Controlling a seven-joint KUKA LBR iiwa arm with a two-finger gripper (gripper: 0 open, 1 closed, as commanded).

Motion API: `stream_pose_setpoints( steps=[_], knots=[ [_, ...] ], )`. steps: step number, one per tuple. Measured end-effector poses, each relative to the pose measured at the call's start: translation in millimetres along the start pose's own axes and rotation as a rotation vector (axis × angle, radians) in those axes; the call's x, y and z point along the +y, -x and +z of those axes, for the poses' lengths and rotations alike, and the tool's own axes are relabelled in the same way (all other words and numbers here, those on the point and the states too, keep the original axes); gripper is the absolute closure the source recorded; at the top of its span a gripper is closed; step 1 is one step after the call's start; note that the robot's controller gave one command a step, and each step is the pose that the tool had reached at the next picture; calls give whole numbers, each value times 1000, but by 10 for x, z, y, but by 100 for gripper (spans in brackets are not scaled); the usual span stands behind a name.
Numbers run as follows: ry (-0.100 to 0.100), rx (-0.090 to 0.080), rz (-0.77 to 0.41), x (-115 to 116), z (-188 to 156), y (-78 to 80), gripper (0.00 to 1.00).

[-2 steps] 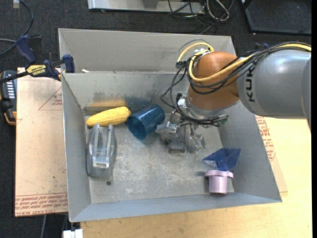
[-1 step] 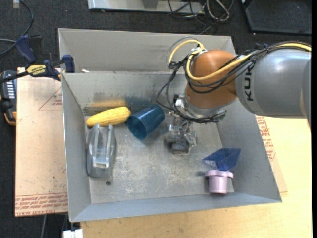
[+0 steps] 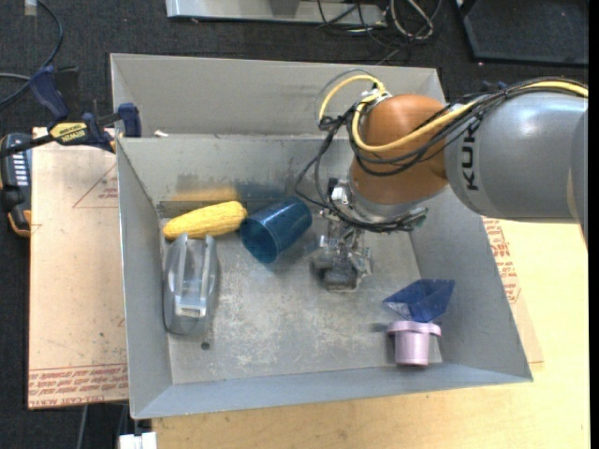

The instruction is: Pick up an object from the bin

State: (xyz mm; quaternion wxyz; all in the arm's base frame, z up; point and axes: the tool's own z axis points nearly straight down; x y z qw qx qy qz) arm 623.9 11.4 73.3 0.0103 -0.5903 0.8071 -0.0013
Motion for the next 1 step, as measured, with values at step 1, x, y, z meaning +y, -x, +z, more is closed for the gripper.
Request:
stream_pose_setpoints(
  steps=[1],
  knots=[
    [9,3,0,28,-233,-5,100]
  ],
)
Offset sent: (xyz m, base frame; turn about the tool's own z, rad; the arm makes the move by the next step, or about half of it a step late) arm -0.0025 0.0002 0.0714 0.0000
